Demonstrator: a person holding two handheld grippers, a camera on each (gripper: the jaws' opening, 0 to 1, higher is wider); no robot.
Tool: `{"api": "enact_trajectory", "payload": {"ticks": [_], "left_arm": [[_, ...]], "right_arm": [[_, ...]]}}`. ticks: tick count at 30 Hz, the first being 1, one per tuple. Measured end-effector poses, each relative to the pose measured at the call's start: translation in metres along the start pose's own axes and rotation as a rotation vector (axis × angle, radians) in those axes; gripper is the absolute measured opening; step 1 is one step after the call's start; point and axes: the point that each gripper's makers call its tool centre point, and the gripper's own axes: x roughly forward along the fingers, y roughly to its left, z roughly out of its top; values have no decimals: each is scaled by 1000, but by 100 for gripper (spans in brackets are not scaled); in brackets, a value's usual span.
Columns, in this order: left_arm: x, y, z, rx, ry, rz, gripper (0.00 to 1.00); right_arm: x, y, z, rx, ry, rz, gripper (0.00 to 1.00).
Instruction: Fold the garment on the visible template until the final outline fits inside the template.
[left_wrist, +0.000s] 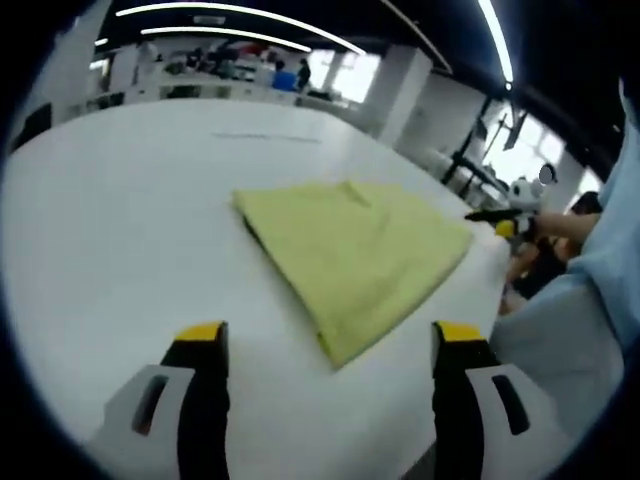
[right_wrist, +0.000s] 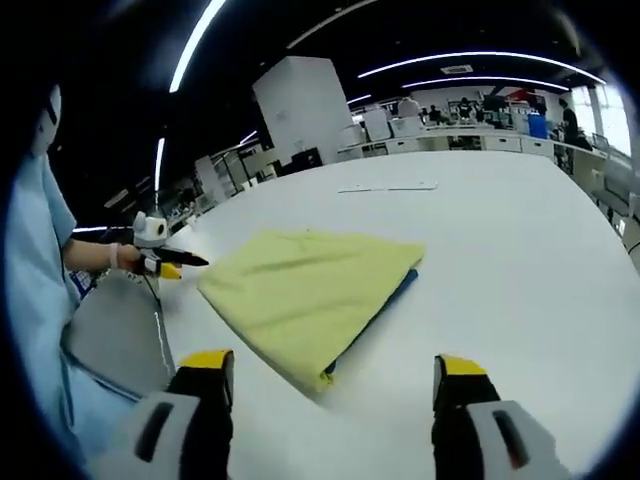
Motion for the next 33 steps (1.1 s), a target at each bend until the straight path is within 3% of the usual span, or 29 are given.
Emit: {"api": "enact_trajectory", "payload": {"ticks": [2, 5, 24, 33], "left_arm": [[-1, 1, -1, -3, 4, 9, 93], [-1, -1, -3, -1, 9, 17, 99], [1, -9, -1, -5, -8, 25, 99], [2, -9, -1, -40, -5, 41, 96]], "right_arm": [[1, -1, -2, -25, 10, -14, 100], [0, -3, -5, -48, 23, -20, 100], [1, 5, -6, -12, 16, -8, 97], [5, 10, 1, 2, -23, 22, 95]]}}
